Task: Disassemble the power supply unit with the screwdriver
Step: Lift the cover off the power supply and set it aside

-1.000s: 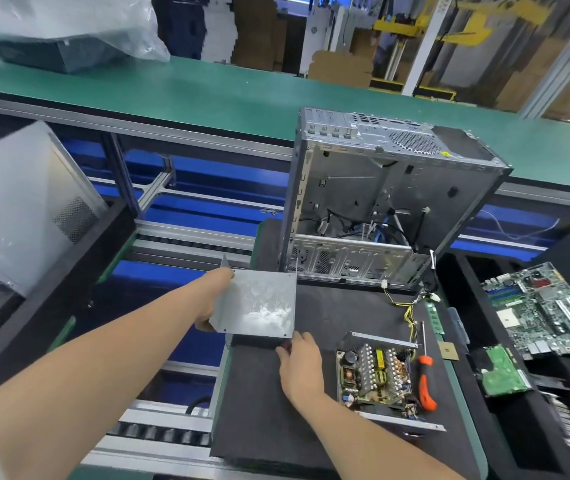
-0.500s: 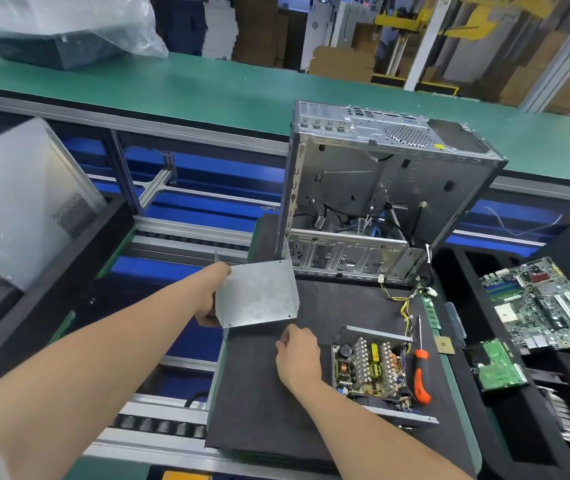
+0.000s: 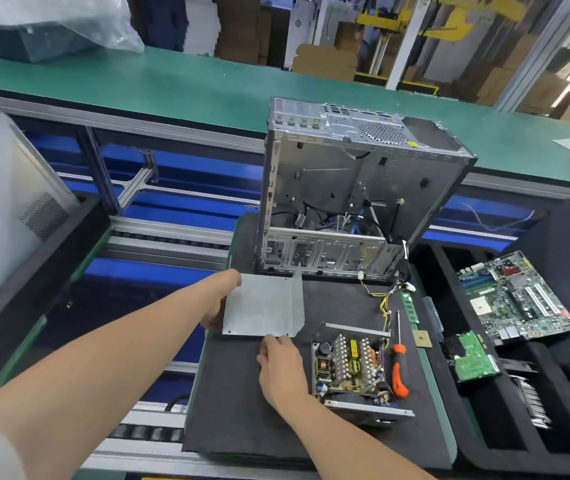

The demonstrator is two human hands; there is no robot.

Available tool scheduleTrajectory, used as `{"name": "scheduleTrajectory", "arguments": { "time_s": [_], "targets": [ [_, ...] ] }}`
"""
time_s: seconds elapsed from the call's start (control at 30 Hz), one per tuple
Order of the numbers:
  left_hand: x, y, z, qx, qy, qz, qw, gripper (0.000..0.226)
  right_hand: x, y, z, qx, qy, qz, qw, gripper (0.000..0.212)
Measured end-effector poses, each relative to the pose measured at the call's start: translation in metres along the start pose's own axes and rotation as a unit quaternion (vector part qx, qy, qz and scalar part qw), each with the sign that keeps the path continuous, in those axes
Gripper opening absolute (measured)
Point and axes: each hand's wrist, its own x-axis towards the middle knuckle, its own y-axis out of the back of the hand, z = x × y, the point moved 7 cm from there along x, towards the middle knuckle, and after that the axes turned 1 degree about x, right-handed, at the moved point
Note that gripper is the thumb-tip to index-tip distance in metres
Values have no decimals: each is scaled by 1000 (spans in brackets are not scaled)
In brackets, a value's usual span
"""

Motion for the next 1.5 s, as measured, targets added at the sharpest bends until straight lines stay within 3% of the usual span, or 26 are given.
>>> {"name": "scheduleTrajectory", "arguments": {
  "time_s": [0.23,0.47,0.6,0.67,0.77,0.87,0.97,1.07,1.13,1.23,1.33,1.43,1.5],
  "targets": [
    [9,-7,5,56,-52,28,997,38,3,3,8,55,-21,5,998,13],
    [13,-7,11,166,-150,71,972,39,3,7,6,68,-24,-4,997,11],
    [10,-3,14,169,-173,95,966,42,7,18,-2,64,-13,-18,998,17],
    [-1,-1,24,214,-214,153,941,48,10,30,-8,72,-5,-22,997,16],
    [-33,-8,51,253,-360,243,865,48,21,59,-16,105,7,-11,994,11],
    [-63,-34,73,213,-503,192,815,35,31,97,-23,110,37,-13,993,17],
    [-89,-69,84,199,-570,116,789,28,39,141,-19,78,84,-20,993,24],
    [-101,-104,85,207,-583,88,781,25,45,175,15,45,80,-43,995,8],
    [-101,-128,82,223,-579,65,782,25,47,195,50,50,52,-46,996,20],
    [-96,-166,73,271,-570,22,775,27,43,218,112,73,4,-10,997,21],
    [-89,-197,59,339,-552,-2,762,19,31,226,173,13,-62,40,997,17],
    [-78,-209,47,393,-499,9,773,18,16,204,222,-30,-143,-53,988,17],
    [-71,-206,41,401,-464,27,789,27,3,183,244,28,-202,-129,970,45]
  ]
}}
